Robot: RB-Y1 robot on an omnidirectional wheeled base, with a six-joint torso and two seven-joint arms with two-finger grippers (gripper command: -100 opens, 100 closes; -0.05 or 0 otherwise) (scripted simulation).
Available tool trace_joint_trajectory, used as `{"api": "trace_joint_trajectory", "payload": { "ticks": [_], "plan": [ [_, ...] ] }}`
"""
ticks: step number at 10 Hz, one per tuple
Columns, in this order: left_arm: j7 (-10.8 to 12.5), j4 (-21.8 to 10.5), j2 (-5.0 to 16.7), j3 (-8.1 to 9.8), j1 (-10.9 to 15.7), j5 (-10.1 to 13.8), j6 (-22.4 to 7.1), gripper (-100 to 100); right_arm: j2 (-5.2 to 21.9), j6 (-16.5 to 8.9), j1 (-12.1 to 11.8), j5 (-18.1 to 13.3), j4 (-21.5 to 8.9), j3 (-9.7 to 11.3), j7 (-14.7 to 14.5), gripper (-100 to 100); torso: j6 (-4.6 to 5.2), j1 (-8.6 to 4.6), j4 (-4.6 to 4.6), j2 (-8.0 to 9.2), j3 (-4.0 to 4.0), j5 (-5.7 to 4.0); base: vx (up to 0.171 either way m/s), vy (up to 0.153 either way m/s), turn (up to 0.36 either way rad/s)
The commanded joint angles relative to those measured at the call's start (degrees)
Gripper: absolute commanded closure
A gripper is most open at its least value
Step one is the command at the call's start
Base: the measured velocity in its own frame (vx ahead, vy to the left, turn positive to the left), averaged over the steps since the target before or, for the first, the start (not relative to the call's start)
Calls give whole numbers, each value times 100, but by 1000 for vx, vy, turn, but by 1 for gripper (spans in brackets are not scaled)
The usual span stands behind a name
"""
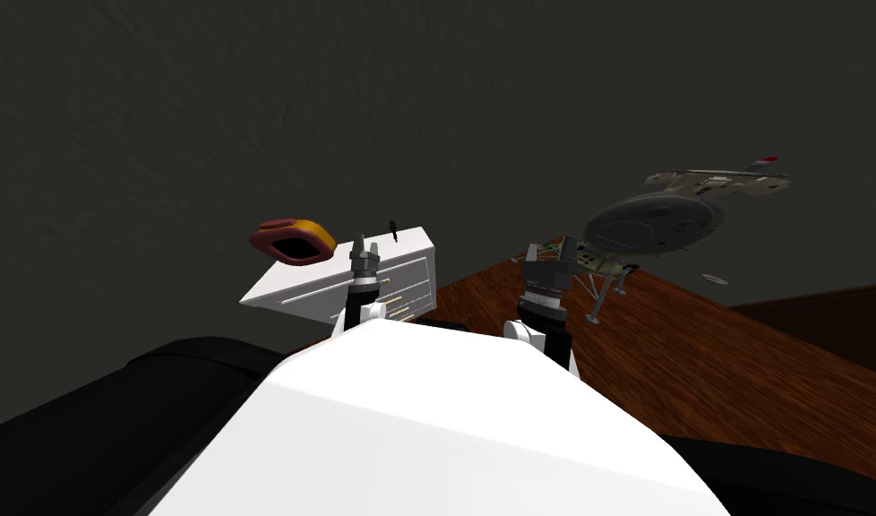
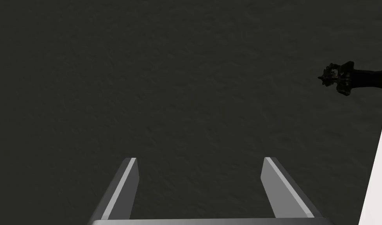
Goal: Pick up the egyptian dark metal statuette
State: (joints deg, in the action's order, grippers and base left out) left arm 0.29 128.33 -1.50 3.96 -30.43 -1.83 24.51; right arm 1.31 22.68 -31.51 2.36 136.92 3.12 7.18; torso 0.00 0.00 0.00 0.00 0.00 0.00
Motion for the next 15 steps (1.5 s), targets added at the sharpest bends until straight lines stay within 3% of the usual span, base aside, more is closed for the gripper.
{"api": "trace_joint_trajectory", "payload": {
  "ticks": [1,4,7,8,10,15],
  "plan": [
    [-7,11,173,5,65,-20,-67,-100,0,0,0,0,0,0,0,0,0,0,0,0,0,0,2,-15,-10],
    [-38,39,566,35,319,-103,-355,-100,0,0,0,0,0,0,0,0,0,-10,0,-3,-1,-2,2,-27,0],
    [-91,65,953,91,733,-229,-822,-100,0,0,0,0,0,0,0,0,0,3,2,9,5,0,-31,8,24],
    [-91,65,953,91,733,-229,-859,-100,0,0,0,0,0,0,0,0,0,9,3,12,7,2,-26,20,7],
    [-135,67,1219,133,1081,-321,-1228,-100,0,0,0,0,0,0,0,0,0,11,2,10,6,2,-42,33,30],
    [-181,51,1489,168,1475,-403,-1809,-100,0,0,0,0,0,0,0,0,0,14,2,11,6,3,-30,32,10]
  ]
}}
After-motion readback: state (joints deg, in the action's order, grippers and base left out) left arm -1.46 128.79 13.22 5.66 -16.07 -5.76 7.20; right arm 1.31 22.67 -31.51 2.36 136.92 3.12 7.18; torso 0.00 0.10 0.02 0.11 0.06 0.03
